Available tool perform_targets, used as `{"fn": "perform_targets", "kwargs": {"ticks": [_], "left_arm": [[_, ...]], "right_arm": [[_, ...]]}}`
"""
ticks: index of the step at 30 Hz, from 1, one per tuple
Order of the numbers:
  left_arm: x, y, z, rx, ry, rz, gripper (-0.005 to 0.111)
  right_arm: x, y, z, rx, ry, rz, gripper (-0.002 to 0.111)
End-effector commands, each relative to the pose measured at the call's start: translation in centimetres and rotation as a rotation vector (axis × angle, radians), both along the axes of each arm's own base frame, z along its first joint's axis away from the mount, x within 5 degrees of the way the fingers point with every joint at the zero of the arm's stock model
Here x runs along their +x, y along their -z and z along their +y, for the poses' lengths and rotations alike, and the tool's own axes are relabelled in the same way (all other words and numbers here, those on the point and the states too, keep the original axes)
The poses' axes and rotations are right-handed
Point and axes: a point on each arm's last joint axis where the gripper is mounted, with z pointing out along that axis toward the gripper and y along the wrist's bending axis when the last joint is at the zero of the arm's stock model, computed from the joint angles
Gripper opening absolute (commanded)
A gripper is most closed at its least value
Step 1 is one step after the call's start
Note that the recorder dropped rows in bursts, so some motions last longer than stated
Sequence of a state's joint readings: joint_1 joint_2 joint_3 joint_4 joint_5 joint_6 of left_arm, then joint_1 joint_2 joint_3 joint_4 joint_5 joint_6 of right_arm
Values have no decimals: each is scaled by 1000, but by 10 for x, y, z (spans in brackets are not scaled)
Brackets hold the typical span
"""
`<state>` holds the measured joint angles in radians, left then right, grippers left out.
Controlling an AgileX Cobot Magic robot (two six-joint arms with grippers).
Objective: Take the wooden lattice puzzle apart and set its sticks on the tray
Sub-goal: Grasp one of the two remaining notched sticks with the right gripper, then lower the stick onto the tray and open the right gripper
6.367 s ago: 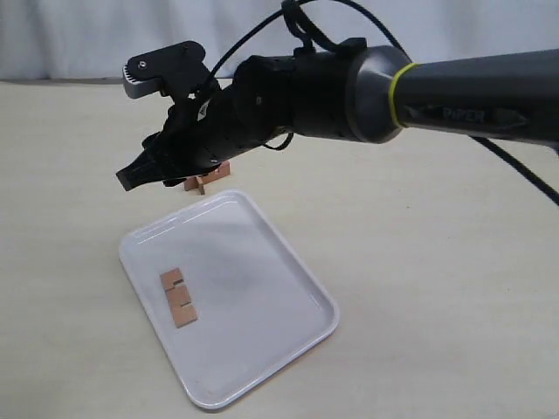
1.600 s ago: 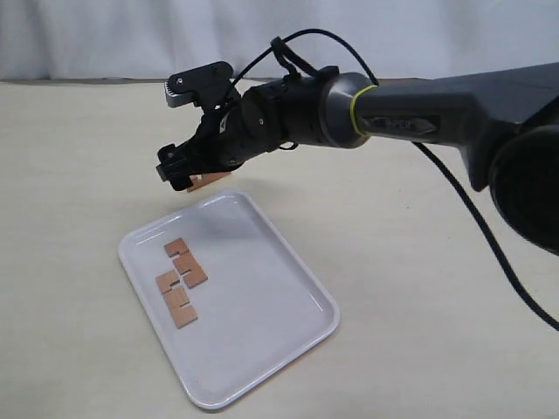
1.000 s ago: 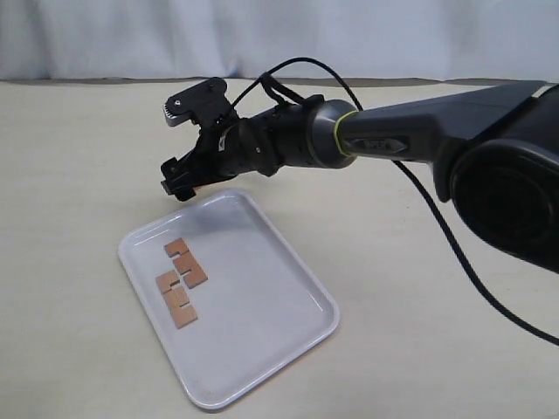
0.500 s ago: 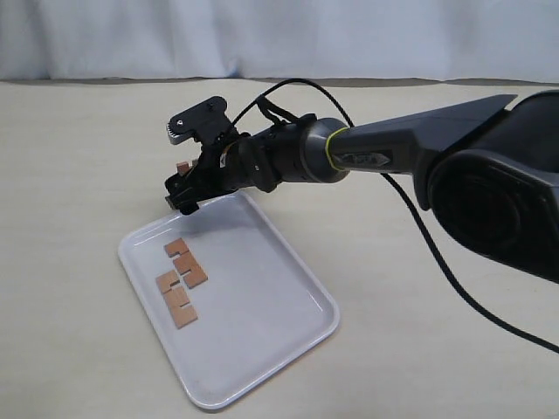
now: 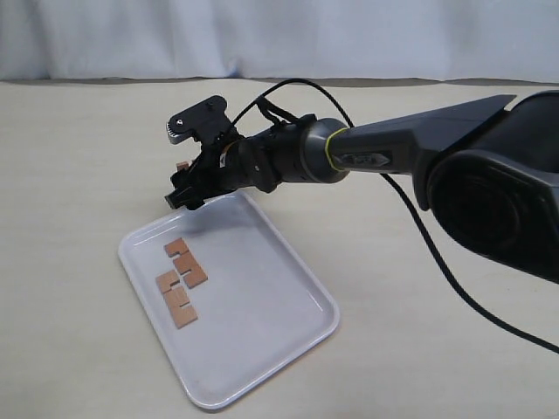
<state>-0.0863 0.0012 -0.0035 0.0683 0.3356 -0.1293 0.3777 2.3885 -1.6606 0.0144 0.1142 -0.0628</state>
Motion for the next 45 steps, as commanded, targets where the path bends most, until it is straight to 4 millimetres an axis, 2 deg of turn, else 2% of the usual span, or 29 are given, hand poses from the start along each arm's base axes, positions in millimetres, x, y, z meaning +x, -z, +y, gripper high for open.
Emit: {"fn": "perform_targets", "kwargs": {"ticks": [1, 6, 15, 24, 29, 36, 41, 43, 45], "left_arm": [[0, 0, -1, -5, 8, -12, 0], [0, 0, -1, -5, 8, -12, 0], [0, 0, -1, -5, 8, -10, 0], [0, 0, 0, -3, 8, -8, 0], [0, 0, 0, -3, 8, -10, 0], [0, 0, 0, -3, 8, -10, 0], [0, 0, 0, -3, 8, -10, 0], [0, 0, 0, -3, 8, -10, 0], [0, 0, 0, -3, 8, -10, 0]], "right_arm": [[1, 1, -2, -2, 4, 3, 5], [-1, -2, -2, -9, 2, 20, 5], [-8, -46, -3, -16, -5, 38, 5], [-39, -94, 25, -122, -170, 61, 5], [-54, -107, 24, -156, -195, 138, 5], [-82, -109, 10, -191, -202, 225, 5], [-101, -83, 4, -192, -187, 378, 5], [-103, -73, 6, -158, -170, 422, 9], [-102, -64, 7, -151, -154, 449, 35]]}}
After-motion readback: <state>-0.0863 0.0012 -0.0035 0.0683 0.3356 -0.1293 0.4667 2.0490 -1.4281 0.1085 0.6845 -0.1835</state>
